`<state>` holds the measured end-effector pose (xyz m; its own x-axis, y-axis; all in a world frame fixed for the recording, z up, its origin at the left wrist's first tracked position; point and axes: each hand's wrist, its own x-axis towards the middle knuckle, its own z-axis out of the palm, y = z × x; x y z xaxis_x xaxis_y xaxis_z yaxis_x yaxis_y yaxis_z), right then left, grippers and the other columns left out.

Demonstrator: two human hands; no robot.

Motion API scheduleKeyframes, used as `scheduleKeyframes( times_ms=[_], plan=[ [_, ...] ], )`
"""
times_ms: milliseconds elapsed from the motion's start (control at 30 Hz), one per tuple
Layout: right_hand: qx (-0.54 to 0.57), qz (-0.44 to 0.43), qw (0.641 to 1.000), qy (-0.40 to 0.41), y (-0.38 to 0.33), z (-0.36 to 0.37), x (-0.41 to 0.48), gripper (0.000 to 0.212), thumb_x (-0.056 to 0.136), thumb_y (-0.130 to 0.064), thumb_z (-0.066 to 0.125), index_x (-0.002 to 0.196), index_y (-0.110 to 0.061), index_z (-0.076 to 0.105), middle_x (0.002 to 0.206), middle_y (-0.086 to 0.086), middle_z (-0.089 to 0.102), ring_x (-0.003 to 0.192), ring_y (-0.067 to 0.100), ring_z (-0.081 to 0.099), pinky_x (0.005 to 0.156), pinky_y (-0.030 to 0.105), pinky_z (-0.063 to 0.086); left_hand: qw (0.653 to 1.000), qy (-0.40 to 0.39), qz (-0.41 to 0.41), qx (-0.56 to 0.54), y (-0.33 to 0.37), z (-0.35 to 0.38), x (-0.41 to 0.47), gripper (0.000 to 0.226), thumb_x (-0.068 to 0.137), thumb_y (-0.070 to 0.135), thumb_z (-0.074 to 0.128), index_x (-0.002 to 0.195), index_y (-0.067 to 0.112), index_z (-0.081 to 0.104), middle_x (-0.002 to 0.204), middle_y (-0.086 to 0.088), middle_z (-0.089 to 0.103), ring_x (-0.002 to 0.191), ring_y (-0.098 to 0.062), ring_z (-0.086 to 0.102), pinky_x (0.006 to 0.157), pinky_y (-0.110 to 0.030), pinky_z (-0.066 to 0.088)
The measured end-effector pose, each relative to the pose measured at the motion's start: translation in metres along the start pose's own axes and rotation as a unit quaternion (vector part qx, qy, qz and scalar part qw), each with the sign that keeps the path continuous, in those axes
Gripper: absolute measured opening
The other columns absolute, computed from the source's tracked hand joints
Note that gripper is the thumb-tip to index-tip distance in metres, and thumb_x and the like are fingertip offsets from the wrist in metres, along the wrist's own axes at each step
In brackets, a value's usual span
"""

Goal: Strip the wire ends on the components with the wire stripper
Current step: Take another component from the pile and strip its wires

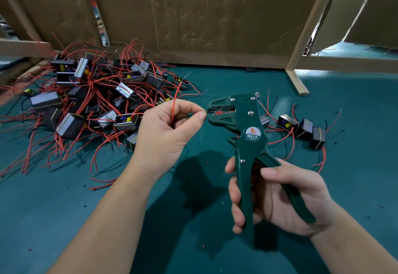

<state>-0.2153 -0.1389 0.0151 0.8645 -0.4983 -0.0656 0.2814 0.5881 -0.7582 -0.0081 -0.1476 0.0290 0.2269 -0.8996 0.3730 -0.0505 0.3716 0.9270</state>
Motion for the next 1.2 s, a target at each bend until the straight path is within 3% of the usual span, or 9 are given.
scheduleKeyframes(
  times_ms=[300,500,567,633,733,867,933,1067,1200],
  plan=[
    [0.008,0.007,1.0,0.011,0.0,0.001,0.001,0.038,0.085,-0.029,0.067,0.11,-0.002,0.06,0.087,0.022,0.061,0.072,0.037,0.063,0.072,0.051,0.054,0.999,-0.018,0.014,0.026,-0.001,-0.002,0.001,0.017,0.082,0.004,0.07,0.074,0.019,0.064,0.05,0.015,0.047,0.05,-0.003,0.031,0.049,-0.017,0.029],
    [0.001,-0.006,0.991,0.133,0.008,0.01,0.007,0.042,0.071,-0.041,0.078,0.089,-0.006,0.063,0.067,0.016,0.056,0.048,0.028,0.057,0.05,0.039,0.053,0.997,-0.033,0.005,0.073,-0.007,0.001,-0.001,0.003,0.083,0.024,0.057,0.082,0.026,0.058,0.058,0.004,0.037,0.052,-0.007,0.03,0.047,-0.018,0.027],
    [-0.013,-0.023,0.978,0.207,0.01,0.013,0.011,0.036,0.072,-0.039,0.074,0.08,-0.007,0.058,0.057,0.011,0.049,0.035,0.023,0.046,0.04,0.029,0.045,0.997,-0.037,-0.052,0.043,-0.007,0.004,-0.001,0.008,0.087,0.035,0.043,0.084,0.035,0.05,0.059,0.008,0.04,0.055,-0.01,0.037,0.05,-0.023,0.033],
    [-0.022,-0.024,0.971,0.238,0.009,0.014,0.014,0.033,0.07,-0.039,0.065,0.078,-0.008,0.056,0.056,0.011,0.047,0.034,0.022,0.043,0.039,0.028,0.043,0.995,-0.068,-0.065,0.043,-0.009,0.005,-0.002,0.021,0.091,0.039,0.032,0.083,0.026,0.046,0.061,0.007,0.042,0.058,-0.013,0.04,0.053,-0.027,0.036],
    [0.022,-0.042,0.973,0.225,0.006,0.01,0.014,0.04,0.068,-0.04,0.061,0.089,-0.006,0.064,0.069,0.017,0.057,0.05,0.03,0.057,0.05,0.039,0.053,0.99,-0.092,-0.048,0.096,-0.009,0.0,-0.002,0.026,0.092,0.035,0.033,0.076,0.018,0.045,0.063,-0.006,0.043,0.056,-0.014,0.039,0.053,-0.031,0.037],
    [0.077,-0.075,0.979,0.175,-0.004,0.002,0.008,0.048,0.064,-0.027,0.068,0.104,0.0,0.063,0.086,0.023,0.06,0.071,0.039,0.062,0.067,0.051,0.055,0.991,-0.076,-0.063,0.095,-0.006,-0.008,0.005,0.031,0.091,0.038,0.034,0.069,0.021,0.047,0.065,-0.005,0.043,0.056,-0.01,0.039,0.049,-0.021,0.038],
    [0.082,-0.06,0.987,0.125,-0.007,-0.001,0.004,0.052,0.065,-0.025,0.074,0.109,0.001,0.063,0.09,0.024,0.06,0.075,0.041,0.062,0.072,0.054,0.053,0.991,-0.071,-0.064,0.09,-0.006,-0.01,0.006,0.033,0.091,0.038,0.033,0.067,0.021,0.048,0.065,-0.006,0.042,0.055,-0.01,0.038,0.048,-0.019,0.037],
    [0.082,-0.003,0.997,0.015,-0.007,-0.001,0.0,0.05,0.081,-0.026,0.063,0.121,0.002,0.055,0.099,0.026,0.059,0.084,0.043,0.06,0.082,0.057,0.049,0.99,-0.079,-0.031,0.11,-0.005,-0.011,0.005,0.035,0.089,0.029,0.04,0.059,0.026,0.057,0.077,-0.011,0.044,0.059,-0.011,0.041,0.054,-0.023,0.038],
    [0.073,0.028,0.997,-0.024,-0.002,0.001,0.002,0.05,0.084,-0.027,0.059,0.124,0.002,0.052,0.101,0.025,0.057,0.088,0.042,0.059,0.086,0.057,0.046,0.989,-0.085,-0.012,0.123,-0.002,-0.012,0.004,0.033,0.085,0.025,0.044,0.057,0.027,0.061,0.067,0.007,0.044,0.061,-0.013,0.042,0.062,-0.028,0.031]
  ],
)
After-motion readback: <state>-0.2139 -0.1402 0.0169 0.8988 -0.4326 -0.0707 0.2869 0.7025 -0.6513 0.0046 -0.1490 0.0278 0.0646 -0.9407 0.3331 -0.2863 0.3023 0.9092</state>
